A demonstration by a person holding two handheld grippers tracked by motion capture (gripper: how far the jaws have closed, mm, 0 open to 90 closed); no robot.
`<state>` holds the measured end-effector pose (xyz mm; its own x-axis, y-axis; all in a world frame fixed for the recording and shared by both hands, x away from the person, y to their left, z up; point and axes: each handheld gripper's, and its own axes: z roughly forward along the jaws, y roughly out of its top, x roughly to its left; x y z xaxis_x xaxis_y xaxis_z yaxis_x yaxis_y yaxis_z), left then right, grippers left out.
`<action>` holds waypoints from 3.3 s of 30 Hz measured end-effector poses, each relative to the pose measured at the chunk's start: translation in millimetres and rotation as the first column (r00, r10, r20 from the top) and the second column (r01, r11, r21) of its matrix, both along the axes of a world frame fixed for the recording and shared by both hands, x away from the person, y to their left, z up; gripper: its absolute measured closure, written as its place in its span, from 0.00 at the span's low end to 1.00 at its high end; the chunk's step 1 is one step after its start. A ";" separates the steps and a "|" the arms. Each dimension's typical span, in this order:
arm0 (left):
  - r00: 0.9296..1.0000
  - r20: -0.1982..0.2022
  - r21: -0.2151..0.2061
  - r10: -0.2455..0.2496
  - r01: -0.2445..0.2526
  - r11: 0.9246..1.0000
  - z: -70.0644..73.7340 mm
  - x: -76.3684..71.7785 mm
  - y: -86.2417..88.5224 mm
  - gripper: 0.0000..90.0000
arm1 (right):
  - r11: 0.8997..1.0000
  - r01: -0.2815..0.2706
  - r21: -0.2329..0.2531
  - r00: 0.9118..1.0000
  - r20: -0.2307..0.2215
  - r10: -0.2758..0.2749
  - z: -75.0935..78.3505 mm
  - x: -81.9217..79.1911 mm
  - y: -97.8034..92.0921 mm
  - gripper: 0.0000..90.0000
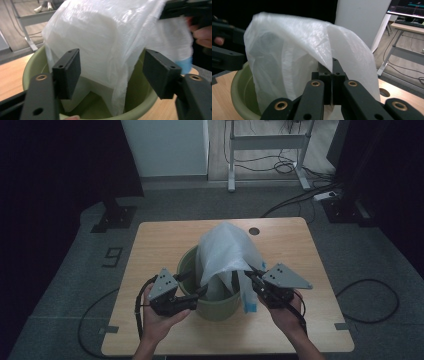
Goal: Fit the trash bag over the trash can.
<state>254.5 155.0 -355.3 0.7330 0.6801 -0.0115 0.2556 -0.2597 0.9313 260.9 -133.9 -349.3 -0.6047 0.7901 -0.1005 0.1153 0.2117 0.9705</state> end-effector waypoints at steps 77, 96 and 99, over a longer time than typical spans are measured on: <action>0.989 -0.136 -0.081 -0.053 0.042 0.996 -6.9 23.2 26.7 0.96 | 0.999 0.011 0.037 0.999 0.033 -0.013 15.5 -9.1 -12.0 0.99; 0.995 -0.038 -0.002 -0.091 0.091 0.996 20.5 7.4 12.6 0.28 | 0.999 -0.042 0.029 0.999 -0.009 0.042 9.9 15.2 5.8 0.99; 0.994 -0.047 0.007 -0.104 0.104 0.995 22.9 11.7 3.3 0.29 | 0.998 -0.048 0.027 0.999 -0.011 0.048 10.4 15.7 7.5 0.99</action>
